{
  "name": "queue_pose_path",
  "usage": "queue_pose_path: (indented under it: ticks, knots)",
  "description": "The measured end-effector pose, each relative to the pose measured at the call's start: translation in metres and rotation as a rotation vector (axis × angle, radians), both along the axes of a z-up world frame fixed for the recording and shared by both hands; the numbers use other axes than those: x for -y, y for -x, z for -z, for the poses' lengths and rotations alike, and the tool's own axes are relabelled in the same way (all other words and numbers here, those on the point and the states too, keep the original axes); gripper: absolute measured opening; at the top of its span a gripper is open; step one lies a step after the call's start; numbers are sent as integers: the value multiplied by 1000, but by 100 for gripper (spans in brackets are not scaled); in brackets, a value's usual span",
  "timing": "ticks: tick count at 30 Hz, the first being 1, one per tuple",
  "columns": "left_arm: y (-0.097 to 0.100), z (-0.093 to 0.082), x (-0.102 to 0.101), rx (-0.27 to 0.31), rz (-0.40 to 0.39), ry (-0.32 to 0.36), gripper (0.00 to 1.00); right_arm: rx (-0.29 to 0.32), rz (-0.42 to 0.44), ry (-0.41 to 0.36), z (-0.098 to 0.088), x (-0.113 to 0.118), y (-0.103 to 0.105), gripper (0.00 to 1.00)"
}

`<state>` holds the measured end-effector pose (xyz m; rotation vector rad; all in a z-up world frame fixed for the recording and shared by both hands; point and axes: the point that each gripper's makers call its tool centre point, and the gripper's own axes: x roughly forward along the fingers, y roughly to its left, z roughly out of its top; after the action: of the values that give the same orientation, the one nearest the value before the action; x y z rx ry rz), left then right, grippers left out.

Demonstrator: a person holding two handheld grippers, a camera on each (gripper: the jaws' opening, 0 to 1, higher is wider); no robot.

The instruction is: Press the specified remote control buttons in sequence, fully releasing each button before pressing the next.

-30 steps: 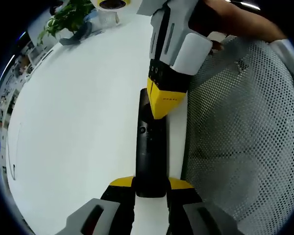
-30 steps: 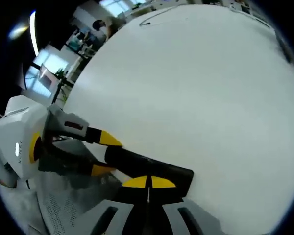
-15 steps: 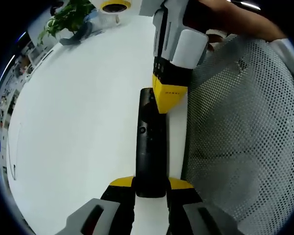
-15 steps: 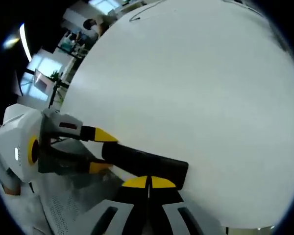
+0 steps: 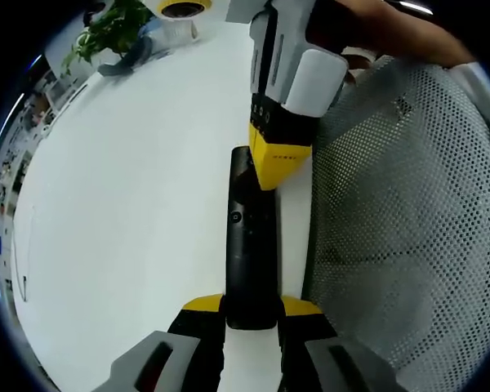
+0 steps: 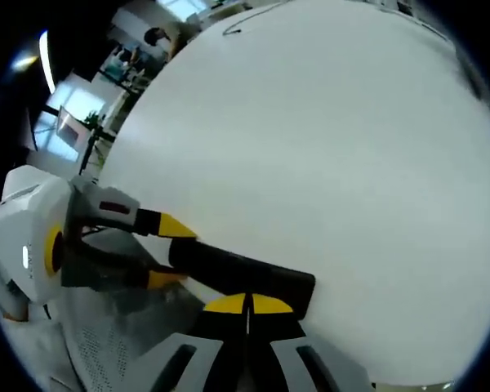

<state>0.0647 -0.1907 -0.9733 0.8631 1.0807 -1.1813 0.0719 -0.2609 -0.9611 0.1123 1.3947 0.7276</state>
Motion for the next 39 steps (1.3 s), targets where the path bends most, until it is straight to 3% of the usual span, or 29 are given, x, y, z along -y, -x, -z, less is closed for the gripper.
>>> queue_pose_path:
  ticks: [16,20,24,39]
  knots:
    - [0,0,0,7,10,-4,24,-14,24,-7,1,0,1,0]
    - [0,0,-1,7,18,-2,24,-60,76,-41,0,1,0,0]
    - [1,0,-1,10,43,-9,24,-3,73,-51,-6,-1,-6,0]
    - [1,0,-1,7,49,4,24,-8,55,-48,-1,-4,-6,0]
